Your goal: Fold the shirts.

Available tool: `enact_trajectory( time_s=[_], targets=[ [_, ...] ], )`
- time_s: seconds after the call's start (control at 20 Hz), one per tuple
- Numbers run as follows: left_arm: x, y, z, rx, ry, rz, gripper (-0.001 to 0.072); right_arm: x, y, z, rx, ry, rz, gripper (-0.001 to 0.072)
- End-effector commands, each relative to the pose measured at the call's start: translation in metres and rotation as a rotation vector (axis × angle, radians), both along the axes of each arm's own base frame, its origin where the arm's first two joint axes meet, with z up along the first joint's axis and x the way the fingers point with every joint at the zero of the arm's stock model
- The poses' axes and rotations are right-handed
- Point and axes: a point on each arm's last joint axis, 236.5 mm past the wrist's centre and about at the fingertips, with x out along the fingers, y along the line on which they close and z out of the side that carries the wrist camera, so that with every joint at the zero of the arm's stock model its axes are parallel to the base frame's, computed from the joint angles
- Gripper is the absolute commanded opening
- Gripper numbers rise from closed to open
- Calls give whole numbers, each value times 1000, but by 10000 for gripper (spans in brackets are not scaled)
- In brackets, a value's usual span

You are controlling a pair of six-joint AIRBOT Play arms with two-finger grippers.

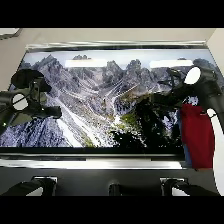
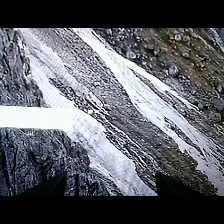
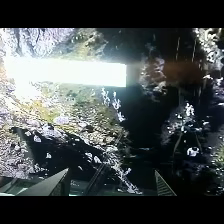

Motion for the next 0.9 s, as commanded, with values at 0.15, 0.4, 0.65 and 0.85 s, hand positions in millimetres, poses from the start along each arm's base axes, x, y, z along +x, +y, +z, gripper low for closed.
enact_trajectory(
  time_s=[0.15,0.4,0.65,0.85],
  targets=[
    [0,0,0,0,-1,0,649,0,0,0,0,-1,0,617],
    [0,0,0,0,-1,0,649,0,0,0,0,-1,0,617],
    [0,0,0,0,-1,-1,649,0,0,0,0,-1,1,617],
    [20,-5,5,-46,-80,71,649,29,1,7,16,-118,-46,617]
  ],
)
